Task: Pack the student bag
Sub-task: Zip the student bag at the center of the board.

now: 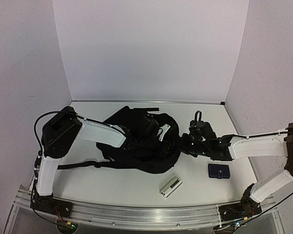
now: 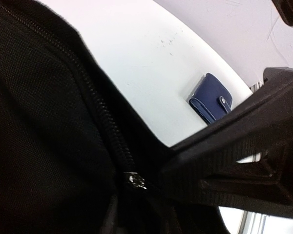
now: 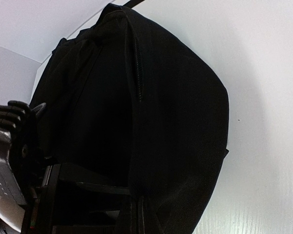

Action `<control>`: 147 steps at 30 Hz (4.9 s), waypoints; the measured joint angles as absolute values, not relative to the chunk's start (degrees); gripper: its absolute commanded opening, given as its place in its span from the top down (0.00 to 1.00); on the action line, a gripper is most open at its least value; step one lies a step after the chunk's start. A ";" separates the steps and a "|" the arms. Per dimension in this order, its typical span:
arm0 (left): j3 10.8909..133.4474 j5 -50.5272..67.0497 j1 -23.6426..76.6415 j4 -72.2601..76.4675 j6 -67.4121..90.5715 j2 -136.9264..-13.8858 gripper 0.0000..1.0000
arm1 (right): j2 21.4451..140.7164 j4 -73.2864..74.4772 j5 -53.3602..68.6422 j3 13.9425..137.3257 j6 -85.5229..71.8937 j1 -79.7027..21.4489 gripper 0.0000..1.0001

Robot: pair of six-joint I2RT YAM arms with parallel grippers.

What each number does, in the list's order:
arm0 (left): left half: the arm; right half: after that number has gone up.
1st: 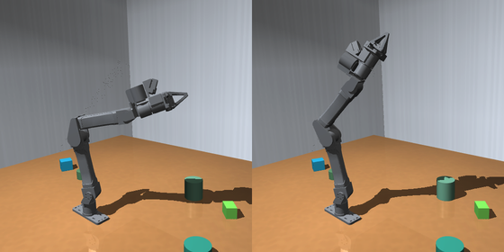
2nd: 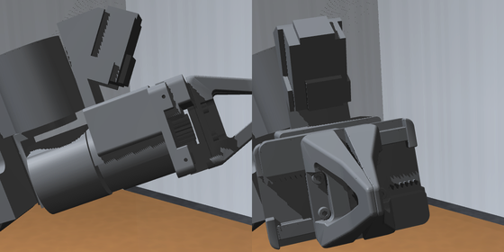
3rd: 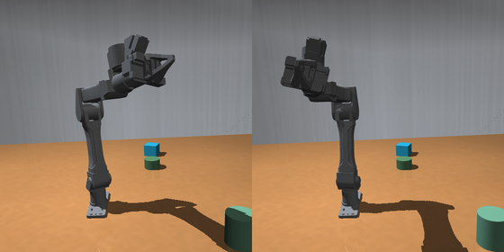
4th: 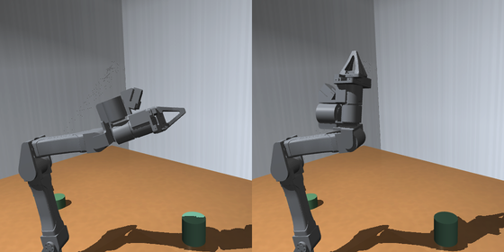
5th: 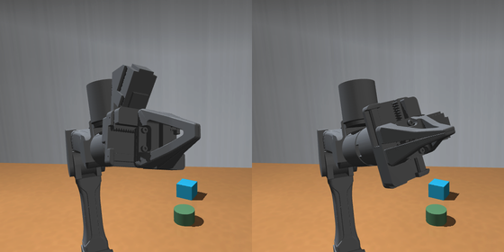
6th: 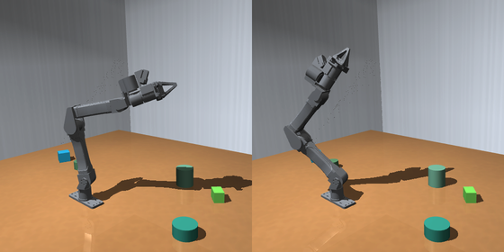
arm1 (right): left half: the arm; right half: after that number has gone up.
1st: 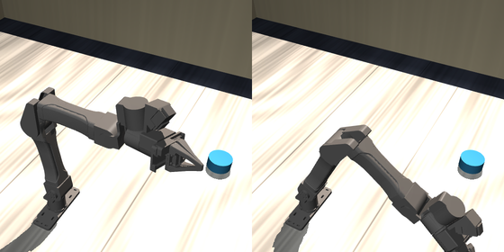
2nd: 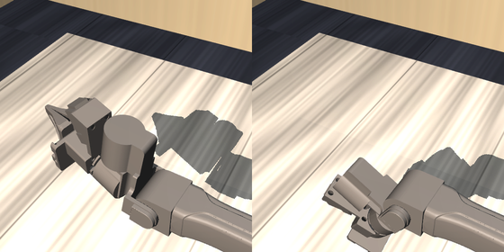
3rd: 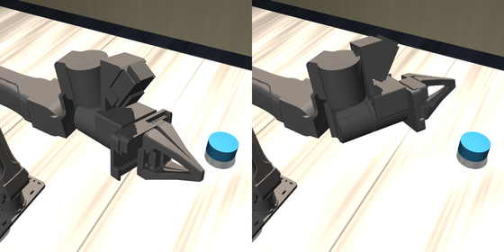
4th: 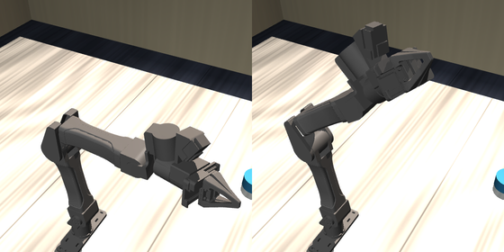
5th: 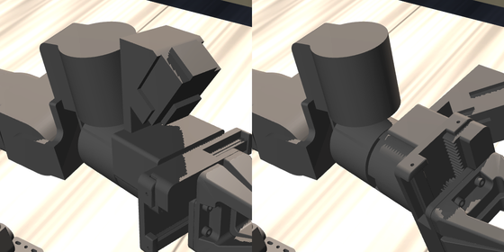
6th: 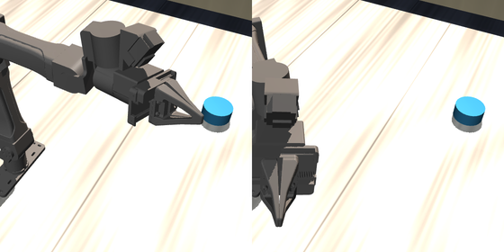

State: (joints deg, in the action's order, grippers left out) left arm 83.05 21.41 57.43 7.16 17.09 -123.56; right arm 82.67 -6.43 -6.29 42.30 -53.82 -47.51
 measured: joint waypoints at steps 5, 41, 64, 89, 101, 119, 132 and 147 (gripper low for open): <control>83.31 20.84 57.31 9.22 17.93 -124.09 1.00 | 82.67 -6.99 -6.17 42.19 -54.29 -47.49 1.00; 75.18 19.44 57.28 6.94 21.05 -114.06 1.00 | 83.60 -7.24 -3.48 44.62 -52.87 -43.14 0.52; 74.50 19.42 57.41 2.09 22.44 -110.54 1.00 | 93.47 -3.51 -0.64 54.04 -50.21 -40.21 1.00; 76.52 19.41 58.81 -4.49 22.36 -107.30 1.00 | 94.45 1.89 2.83 60.28 -50.66 -39.52 1.00; 78.70 16.95 60.60 -6.48 22.55 -109.84 1.00 | 97.93 8.05 1.82 66.17 -51.08 -37.52 1.00; 73.74 9.71 60.73 -11.03 24.51 -100.83 1.00 | 99.33 6.47 8.81 68.40 -49.30 -37.05 0.97; 73.87 22.32 65.44 -14.97 26.12 -100.77 1.00 | 90.72 -1.38 9.26 59.04 -46.66 -28.81 0.46; 74.67 25.44 61.35 -12.95 27.55 -100.77 1.00 | 75.39 -1.35 15.51 41.93 -56.22 -36.64 0.51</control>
